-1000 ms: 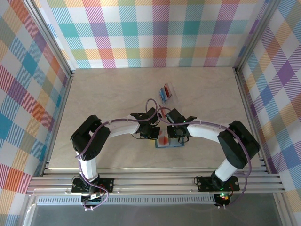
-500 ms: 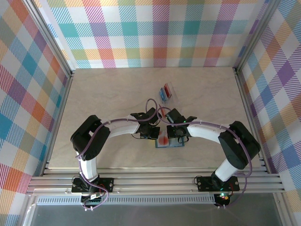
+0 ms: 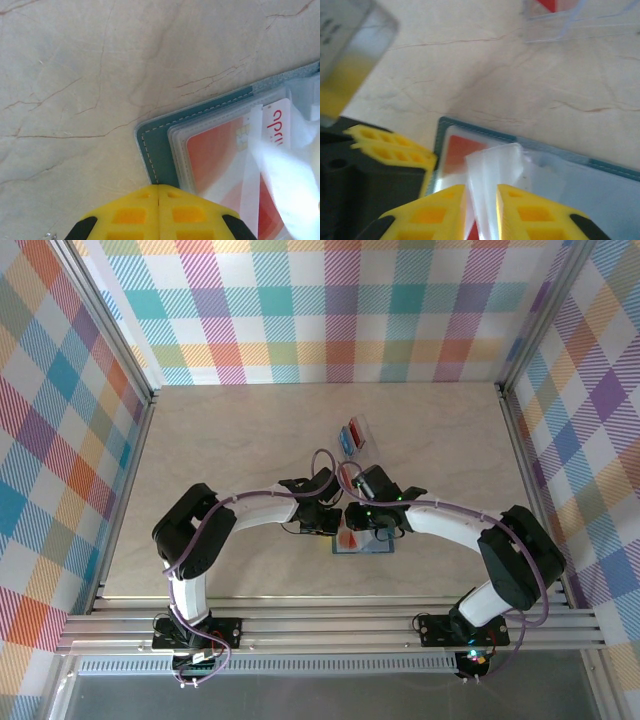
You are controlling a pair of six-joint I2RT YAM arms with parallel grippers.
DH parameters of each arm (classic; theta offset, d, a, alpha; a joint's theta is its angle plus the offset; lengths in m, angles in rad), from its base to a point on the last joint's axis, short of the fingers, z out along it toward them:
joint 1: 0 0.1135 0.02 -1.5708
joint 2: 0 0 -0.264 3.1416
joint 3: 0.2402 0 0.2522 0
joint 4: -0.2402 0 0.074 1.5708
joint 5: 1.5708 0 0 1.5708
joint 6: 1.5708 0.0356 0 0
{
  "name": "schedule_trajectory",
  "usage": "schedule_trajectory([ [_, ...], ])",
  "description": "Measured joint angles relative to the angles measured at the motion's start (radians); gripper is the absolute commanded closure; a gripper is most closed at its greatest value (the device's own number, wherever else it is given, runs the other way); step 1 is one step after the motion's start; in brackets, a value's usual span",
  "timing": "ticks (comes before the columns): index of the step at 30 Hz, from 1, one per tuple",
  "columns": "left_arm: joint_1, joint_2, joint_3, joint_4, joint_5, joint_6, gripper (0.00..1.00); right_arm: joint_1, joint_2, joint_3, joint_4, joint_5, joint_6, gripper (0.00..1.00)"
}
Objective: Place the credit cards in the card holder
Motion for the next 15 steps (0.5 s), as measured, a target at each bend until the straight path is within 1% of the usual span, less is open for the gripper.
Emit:
schedule_trajectory([
  [7,0.006,0.001,0.0,-0.002,0.015,-0.008,0.93,-0.009,0.03,-0.003,-0.007,-0.089,0.006,0.6],
  [12,0.021,0.003,-0.001,0.002,0.046,-0.015,0.94,-0.017,0.05,-0.013,-0.003,-0.185,0.011,0.55],
  [15,0.032,0.0,-0.011,0.015,0.071,-0.015,0.93,-0.023,0.064,-0.013,0.008,-0.221,0.026,0.51],
])
